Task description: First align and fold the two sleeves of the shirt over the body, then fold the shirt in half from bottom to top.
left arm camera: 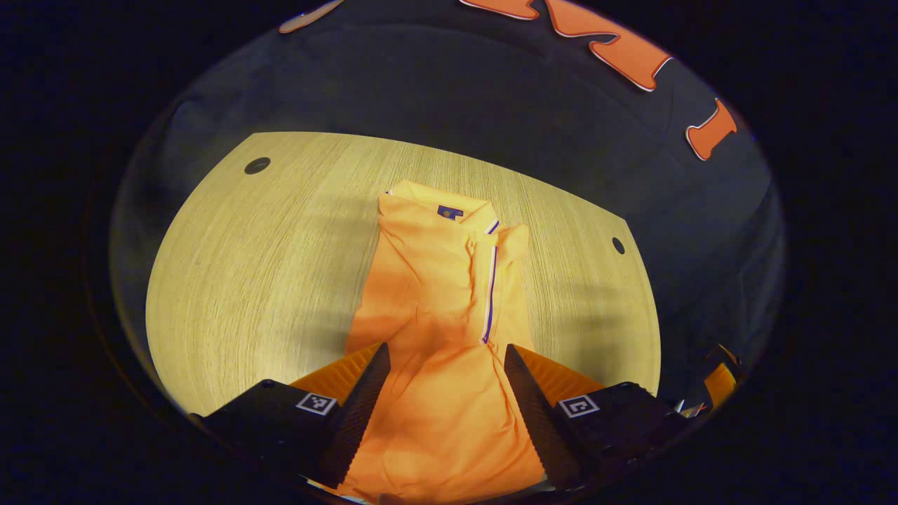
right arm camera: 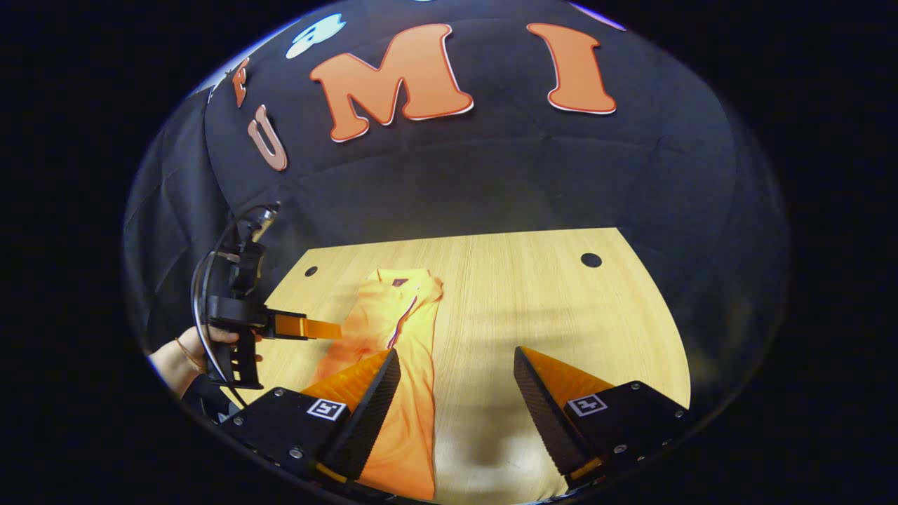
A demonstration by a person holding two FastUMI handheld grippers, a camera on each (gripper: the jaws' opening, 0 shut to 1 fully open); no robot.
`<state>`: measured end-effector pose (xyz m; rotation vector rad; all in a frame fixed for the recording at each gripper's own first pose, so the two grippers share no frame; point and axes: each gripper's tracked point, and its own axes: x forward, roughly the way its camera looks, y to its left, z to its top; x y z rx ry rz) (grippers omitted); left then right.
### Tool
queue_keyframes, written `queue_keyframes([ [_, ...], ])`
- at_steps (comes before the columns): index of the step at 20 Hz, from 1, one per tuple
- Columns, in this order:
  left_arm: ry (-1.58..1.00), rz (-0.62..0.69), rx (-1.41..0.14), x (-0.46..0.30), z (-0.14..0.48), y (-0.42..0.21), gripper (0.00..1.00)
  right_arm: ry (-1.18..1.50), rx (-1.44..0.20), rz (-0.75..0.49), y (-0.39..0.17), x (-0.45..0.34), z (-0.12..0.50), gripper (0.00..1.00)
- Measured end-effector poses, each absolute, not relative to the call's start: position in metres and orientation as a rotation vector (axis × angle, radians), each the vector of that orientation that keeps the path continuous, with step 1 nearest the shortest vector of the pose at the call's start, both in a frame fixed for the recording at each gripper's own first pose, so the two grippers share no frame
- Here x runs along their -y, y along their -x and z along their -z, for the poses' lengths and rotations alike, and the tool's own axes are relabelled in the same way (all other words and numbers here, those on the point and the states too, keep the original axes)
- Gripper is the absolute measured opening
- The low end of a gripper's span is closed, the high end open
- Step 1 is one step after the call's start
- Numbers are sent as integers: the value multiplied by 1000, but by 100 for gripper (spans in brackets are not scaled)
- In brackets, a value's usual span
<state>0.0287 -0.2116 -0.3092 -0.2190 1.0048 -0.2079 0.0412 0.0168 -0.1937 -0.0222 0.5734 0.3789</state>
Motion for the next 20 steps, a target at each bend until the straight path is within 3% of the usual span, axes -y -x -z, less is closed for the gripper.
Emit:
queue_keyframes([
  [9, 63, 200, -987, 131, 317, 83, 99, 96, -743, -341, 33, -47, 269, 99],
  [20, -44, 190, -1130, 85, 370, 205, 99, 272, -1039, -272, 136, -48, 383, 99],
])
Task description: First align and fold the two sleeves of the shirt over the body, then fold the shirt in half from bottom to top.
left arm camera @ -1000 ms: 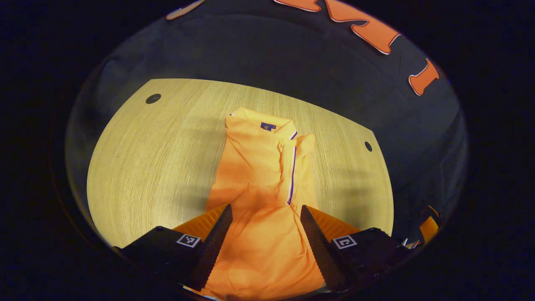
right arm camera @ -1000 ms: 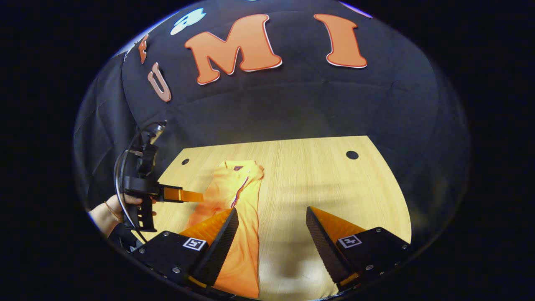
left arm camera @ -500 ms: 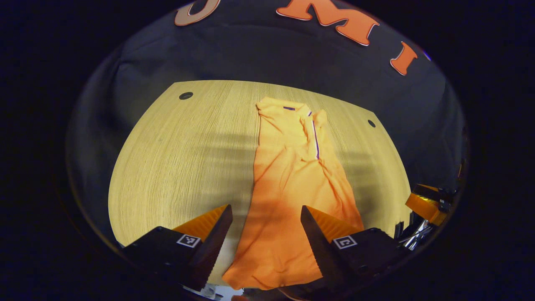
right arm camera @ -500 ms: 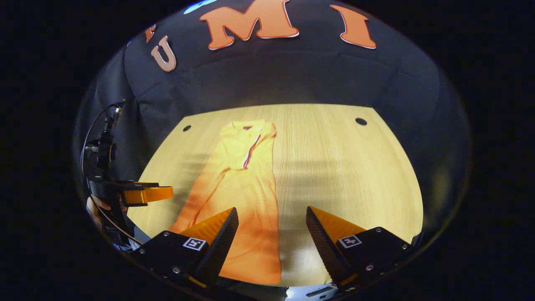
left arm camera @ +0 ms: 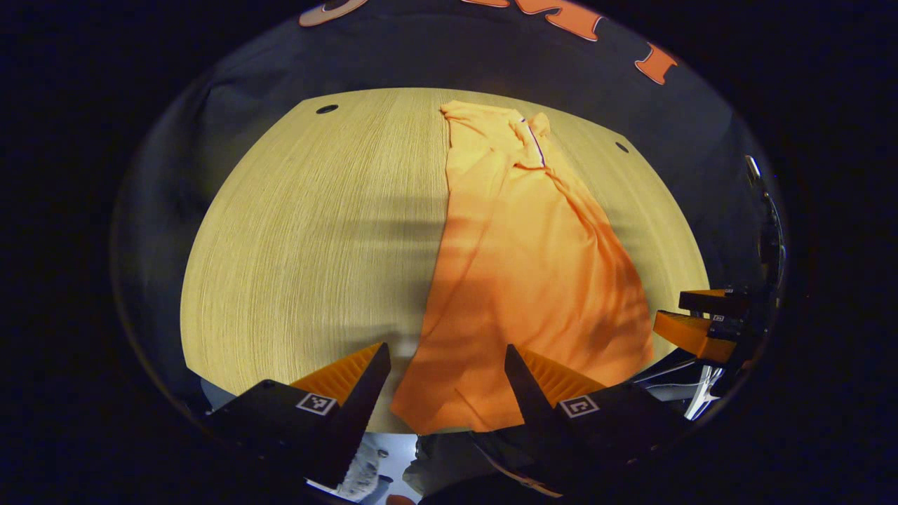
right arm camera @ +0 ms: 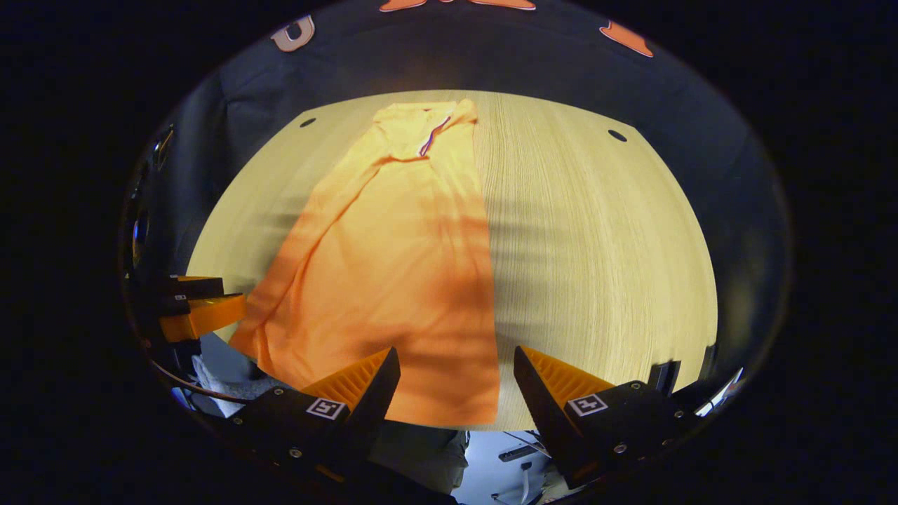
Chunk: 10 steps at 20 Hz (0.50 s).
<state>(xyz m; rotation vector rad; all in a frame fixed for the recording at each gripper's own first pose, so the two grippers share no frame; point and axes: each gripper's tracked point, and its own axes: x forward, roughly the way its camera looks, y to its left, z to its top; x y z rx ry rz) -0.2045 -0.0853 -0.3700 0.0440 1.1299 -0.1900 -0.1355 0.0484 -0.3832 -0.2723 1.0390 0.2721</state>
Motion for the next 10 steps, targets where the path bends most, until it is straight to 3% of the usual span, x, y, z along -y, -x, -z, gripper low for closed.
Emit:
queue_keyframes([
  [10, -97, 97, -1258, 64, 407, 260, 99, 351, -1201, -220, 167, -26, 441, 99],
])
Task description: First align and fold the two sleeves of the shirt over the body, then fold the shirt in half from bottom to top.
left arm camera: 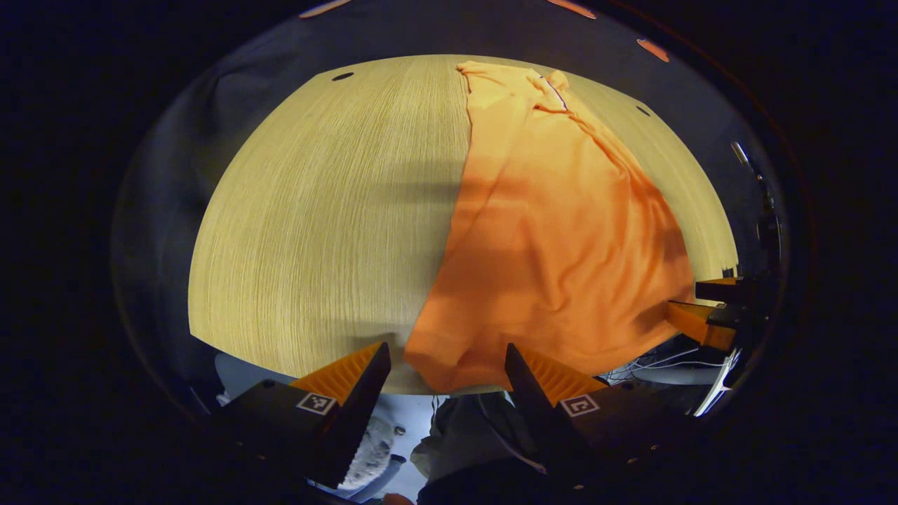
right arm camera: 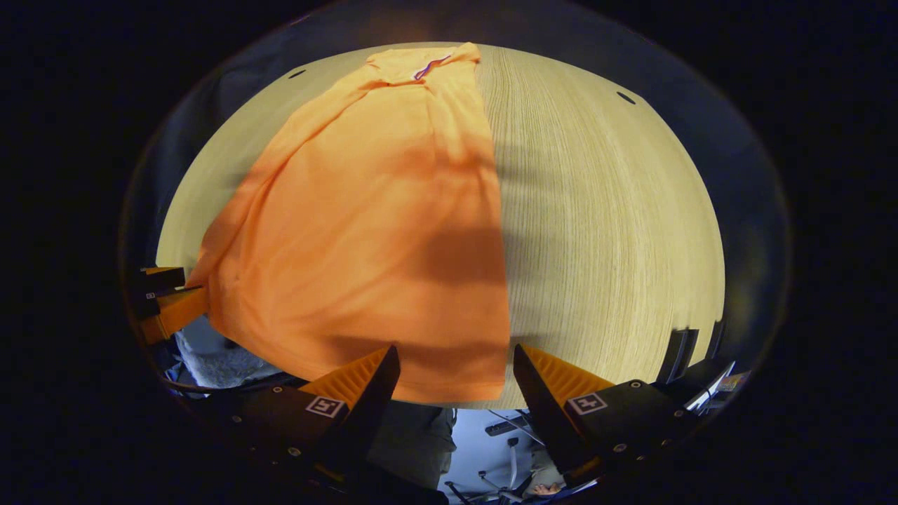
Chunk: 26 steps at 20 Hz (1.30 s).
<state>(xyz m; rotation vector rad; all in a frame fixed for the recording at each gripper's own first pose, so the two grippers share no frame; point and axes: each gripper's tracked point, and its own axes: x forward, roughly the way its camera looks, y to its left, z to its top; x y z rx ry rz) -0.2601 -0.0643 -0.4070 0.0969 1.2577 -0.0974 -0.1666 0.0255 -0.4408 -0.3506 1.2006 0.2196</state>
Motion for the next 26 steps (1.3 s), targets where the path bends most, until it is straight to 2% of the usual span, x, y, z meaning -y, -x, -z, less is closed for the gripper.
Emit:
queue_keyframes([
  [8, -123, 102, -1312, 74, 430, 263, 99, 360, -1273, -273, 167, -29, 443, 99],
  [13, -127, 100, -1329, 74, 431, 263, 99, 321, -1291, -236, 170, -30, 445, 97],
  [15, -126, 102, -1326, 74, 431, 263, 99, 311, -1297, -231, 173, -33, 444, 82],
  [17, -132, 113, -1304, 75, 429, 259, 96, 318, -1270, -249, 175, -38, 444, 57],
  [18, -132, 119, -1273, 78, 426, 256, 86, 327, -1257, -272, 176, -42, 446, 42],
  [19, -134, 135, -1228, 80, 427, 252, 63, 310, -1227, -288, 177, -47, 445, 32],
  [20, -142, 167, -1170, 85, 428, 247, 41, 311, -1203, -305, 178, -49, 444, 7],
  [21, -163, 198, -1135, 87, 426, 249, 8, 305, -1175, -317, 176, -49, 444, 5],
  [23, -190, 253, -1067, 87, 425, 247, 1, 248, -1136, -313, 177, -50, 444, 5],
  [26, -92, 255, -1093, 87, 427, 247, 1, 162, -1132, -295, 177, -53, 445, 0],
])
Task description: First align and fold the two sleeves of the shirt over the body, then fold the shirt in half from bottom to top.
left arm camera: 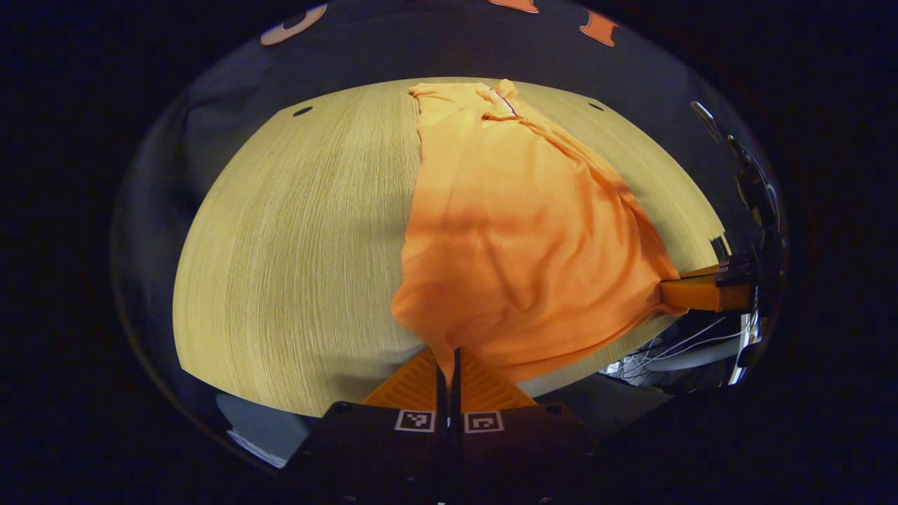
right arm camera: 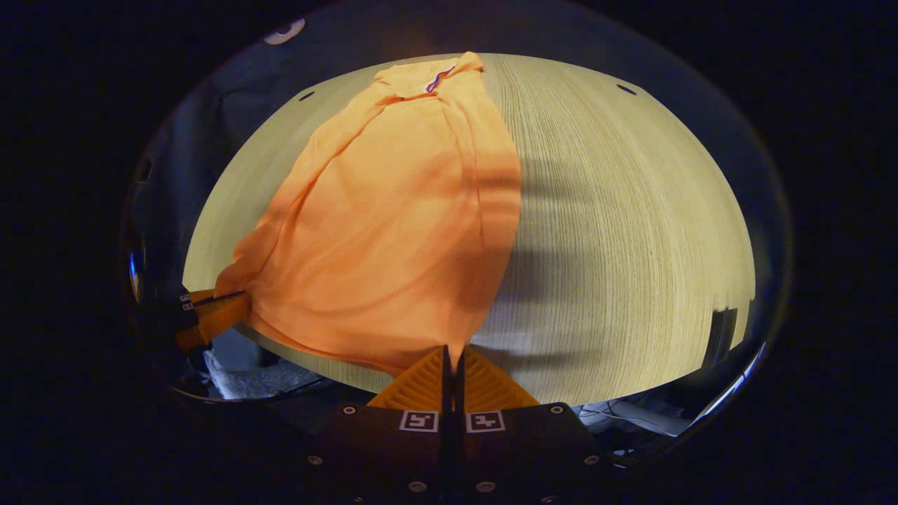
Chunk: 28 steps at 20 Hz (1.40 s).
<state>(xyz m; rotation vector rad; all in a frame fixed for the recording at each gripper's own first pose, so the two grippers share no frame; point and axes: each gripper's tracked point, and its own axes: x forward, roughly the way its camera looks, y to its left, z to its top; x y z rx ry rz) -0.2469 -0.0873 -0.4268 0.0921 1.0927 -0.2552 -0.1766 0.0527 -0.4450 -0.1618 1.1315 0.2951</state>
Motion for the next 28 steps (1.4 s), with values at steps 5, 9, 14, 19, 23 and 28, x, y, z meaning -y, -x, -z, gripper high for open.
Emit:
queue_keyframes([
  [5, -29, 261, -1092, 85, 424, 240, 1, 124, -1109, -292, 179, -60, 436, 0],
  [9, 34, 277, -1051, 93, 400, 225, 1, 82, -1063, -293, 171, -68, 413, 0],
  [14, 66, 300, -963, 93, 361, 191, 1, 44, -973, -293, 143, -74, 366, 0],
  [19, 85, 324, -865, 104, 320, 147, 1, 22, -850, -292, 90, -80, 304, 0],
  [23, 73, 339, -775, 114, 282, 94, 1, -1, -776, -298, 42, -92, 264, 0],
  [28, 79, 334, -686, 128, 241, 20, 0, -41, -691, -301, -26, -97, 216, 0],
])
